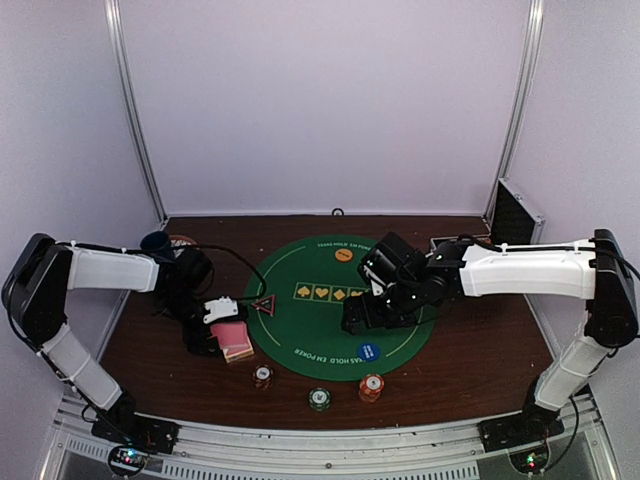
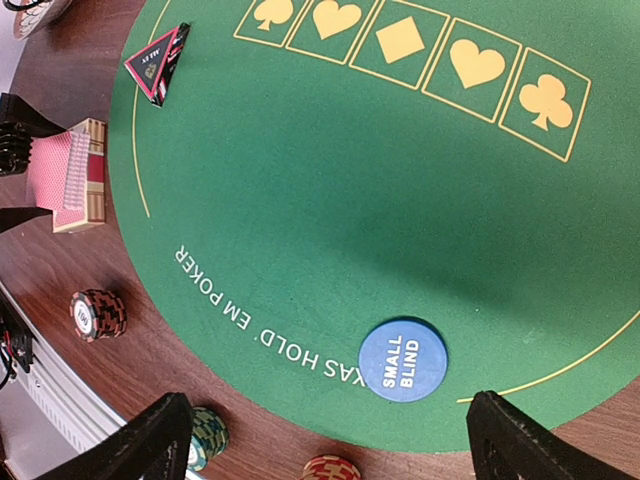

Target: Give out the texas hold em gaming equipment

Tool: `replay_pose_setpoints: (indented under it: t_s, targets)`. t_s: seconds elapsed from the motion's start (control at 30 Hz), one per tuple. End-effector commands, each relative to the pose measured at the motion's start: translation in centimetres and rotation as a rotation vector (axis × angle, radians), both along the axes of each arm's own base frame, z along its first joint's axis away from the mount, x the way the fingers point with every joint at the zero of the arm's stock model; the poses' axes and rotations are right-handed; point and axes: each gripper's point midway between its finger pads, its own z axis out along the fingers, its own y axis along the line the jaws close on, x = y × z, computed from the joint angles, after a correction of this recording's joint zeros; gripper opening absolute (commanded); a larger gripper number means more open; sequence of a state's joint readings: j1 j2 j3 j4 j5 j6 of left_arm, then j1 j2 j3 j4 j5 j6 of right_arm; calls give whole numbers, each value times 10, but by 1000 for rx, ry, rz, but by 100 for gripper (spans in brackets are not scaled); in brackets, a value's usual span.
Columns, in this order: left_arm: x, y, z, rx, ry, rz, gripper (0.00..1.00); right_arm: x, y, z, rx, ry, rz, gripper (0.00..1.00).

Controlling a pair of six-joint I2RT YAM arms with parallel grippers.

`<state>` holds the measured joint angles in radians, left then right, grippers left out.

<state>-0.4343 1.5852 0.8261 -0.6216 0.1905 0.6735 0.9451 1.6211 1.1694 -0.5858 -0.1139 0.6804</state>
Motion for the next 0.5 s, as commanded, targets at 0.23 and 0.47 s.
replay_pose_setpoints:
  t_s: [0.23,0.47]
  targets:
    - [-2,-3,-7,17,-1,-29,50,0,2,15,34,-28,-4,100]
    - [5,-4,6,9,-44,-31,16,1,4,16,42,-25,-2,99]
